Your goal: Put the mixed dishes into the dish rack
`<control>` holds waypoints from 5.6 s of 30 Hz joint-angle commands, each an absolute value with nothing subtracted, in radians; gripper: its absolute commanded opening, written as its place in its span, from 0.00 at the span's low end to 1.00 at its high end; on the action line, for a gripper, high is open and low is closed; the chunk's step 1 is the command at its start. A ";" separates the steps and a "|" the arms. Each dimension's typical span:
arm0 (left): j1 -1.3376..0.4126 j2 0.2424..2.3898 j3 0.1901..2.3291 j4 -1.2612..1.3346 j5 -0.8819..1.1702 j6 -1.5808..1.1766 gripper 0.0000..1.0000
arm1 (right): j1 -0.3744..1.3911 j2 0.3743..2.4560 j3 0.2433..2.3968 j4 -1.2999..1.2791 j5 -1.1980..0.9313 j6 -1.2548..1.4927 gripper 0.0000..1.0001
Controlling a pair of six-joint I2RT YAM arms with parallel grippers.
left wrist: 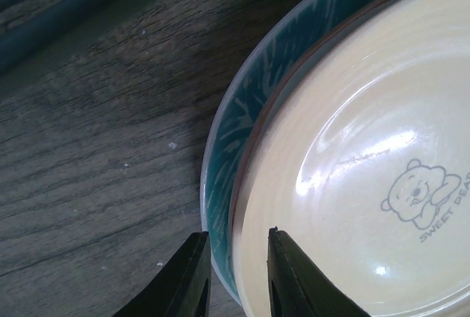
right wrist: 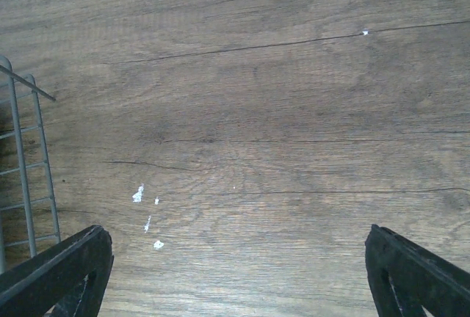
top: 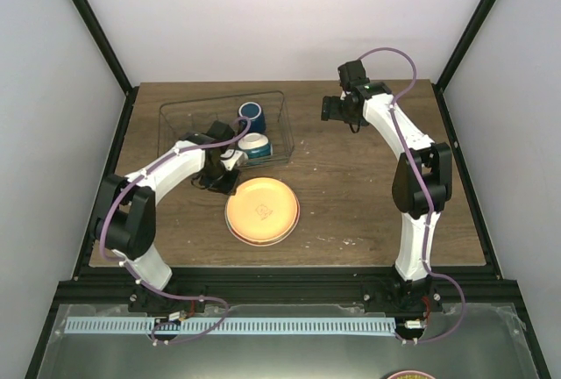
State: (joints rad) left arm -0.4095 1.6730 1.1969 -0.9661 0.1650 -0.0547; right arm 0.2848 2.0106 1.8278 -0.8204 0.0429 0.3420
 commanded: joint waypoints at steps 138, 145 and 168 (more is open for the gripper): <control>0.021 1.432 1.531 -0.882 0.271 -0.127 0.63 | 0.538 2.309 2.085 0.299 -0.768 -0.414 0.01; 0.035 1.447 1.533 -0.887 0.279 -0.117 0.63 | 0.592 2.371 2.085 0.451 -0.737 -0.438 0.01; 0.053 1.468 1.511 -0.879 0.319 -0.115 0.63 | 0.676 2.464 1.959 0.479 -0.654 -0.530 0.01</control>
State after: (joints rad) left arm 0.0463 1.4582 1.5249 -0.8917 0.2977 -0.1226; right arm 0.6674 2.4447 1.9873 0.4381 -0.6888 -0.4953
